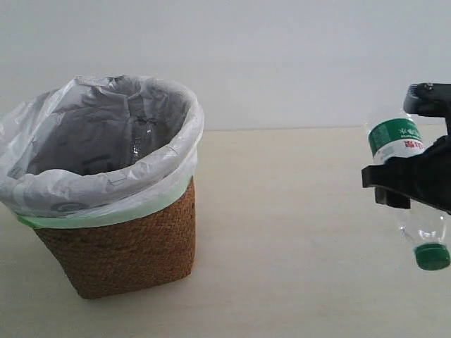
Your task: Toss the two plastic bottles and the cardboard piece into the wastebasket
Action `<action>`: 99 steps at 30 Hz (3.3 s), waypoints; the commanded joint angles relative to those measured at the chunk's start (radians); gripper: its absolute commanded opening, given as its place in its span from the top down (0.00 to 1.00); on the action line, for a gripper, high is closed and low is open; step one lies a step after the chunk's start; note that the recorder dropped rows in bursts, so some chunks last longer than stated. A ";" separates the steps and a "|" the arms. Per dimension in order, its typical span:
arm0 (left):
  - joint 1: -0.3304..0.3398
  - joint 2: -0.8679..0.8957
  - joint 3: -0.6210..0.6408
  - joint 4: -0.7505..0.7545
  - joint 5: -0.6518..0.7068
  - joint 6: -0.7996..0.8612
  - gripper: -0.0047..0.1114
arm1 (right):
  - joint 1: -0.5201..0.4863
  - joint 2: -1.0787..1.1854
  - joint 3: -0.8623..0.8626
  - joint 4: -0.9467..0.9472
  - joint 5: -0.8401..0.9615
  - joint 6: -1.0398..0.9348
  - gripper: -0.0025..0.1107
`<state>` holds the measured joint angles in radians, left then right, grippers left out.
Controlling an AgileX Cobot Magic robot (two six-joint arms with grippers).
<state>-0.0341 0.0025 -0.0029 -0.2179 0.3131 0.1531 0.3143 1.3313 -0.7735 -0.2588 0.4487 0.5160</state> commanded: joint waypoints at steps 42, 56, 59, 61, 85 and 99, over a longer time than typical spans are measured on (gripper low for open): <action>0.003 -0.002 0.003 0.002 -0.003 -0.009 0.91 | 0.358 0.012 -0.211 -0.167 -0.002 0.141 0.95; 0.003 -0.002 0.003 0.002 -0.003 -0.009 0.91 | 0.358 -0.385 0.482 -0.142 -0.863 0.121 0.95; 0.003 -0.002 0.003 0.002 -0.003 -0.009 0.91 | 0.358 -0.415 0.528 -0.142 -0.866 0.112 0.95; 0.003 -0.002 0.003 0.002 -0.003 -0.009 0.91 | 0.358 -0.425 0.539 -0.142 -0.864 0.114 0.95; 0.003 -0.002 0.003 0.002 -0.003 -0.009 0.91 | 0.353 -0.506 0.538 -0.147 -0.838 0.208 0.95; 0.003 -0.002 0.003 0.002 -0.003 -0.009 0.91 | 0.221 -1.075 0.705 -0.152 -0.872 0.371 0.95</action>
<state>-0.0341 0.0025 -0.0029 -0.2179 0.3131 0.1531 0.5713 0.3283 -0.1174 -0.4046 -0.3757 0.8406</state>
